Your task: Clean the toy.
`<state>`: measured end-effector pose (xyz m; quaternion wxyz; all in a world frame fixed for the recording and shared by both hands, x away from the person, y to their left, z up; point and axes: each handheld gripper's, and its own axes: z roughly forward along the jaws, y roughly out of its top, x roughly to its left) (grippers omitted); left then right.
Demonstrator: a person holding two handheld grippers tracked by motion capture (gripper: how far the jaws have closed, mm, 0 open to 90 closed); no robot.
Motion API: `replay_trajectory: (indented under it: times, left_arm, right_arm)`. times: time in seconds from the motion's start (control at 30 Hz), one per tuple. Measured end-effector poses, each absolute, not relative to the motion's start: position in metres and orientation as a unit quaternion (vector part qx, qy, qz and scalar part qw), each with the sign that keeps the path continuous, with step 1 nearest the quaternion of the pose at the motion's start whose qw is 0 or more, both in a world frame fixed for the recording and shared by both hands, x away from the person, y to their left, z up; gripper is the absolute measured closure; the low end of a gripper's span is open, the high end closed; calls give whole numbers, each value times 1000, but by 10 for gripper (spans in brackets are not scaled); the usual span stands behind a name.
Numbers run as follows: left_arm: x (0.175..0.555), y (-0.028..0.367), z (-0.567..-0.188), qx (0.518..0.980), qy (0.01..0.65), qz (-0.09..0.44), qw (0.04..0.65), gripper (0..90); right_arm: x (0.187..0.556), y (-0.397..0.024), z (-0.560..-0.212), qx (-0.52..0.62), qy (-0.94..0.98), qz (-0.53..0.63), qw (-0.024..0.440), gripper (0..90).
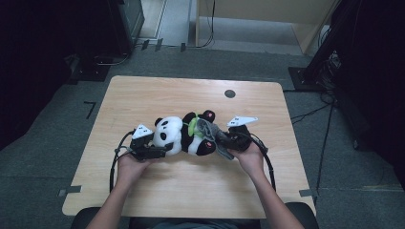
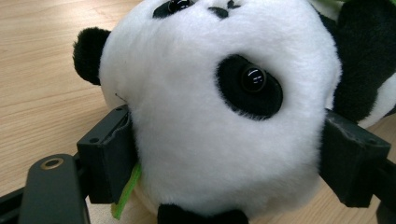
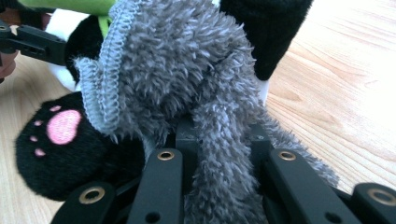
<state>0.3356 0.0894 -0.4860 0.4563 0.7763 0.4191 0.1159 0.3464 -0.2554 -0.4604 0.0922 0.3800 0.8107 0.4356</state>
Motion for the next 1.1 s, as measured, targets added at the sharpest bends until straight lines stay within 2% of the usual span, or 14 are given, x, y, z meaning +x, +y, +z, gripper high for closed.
replay_trajectory:
  times: [0.17, 0.47, 0.77, 1.1]
  left_arm:
    - [336, 90, -486, 773, 423, 112, 459, 160]
    - [338, 91, -487, 772, 420, 108, 465, 160]
    - [339, 92, -488, 771, 417, 111, 468, 158]
    - [339, 92, -488, 771, 415, 113, 469, 156]
  right_arm:
    - [350, -258, -468, 393, 818, 405, 108, 750]
    - [358, -260, -479, 409, 814, 402, 90, 749]
    - [363, -266, -487, 424, 824, 363, 97, 747]
    - [356, -281, -471, 434, 806, 392, 93, 746]
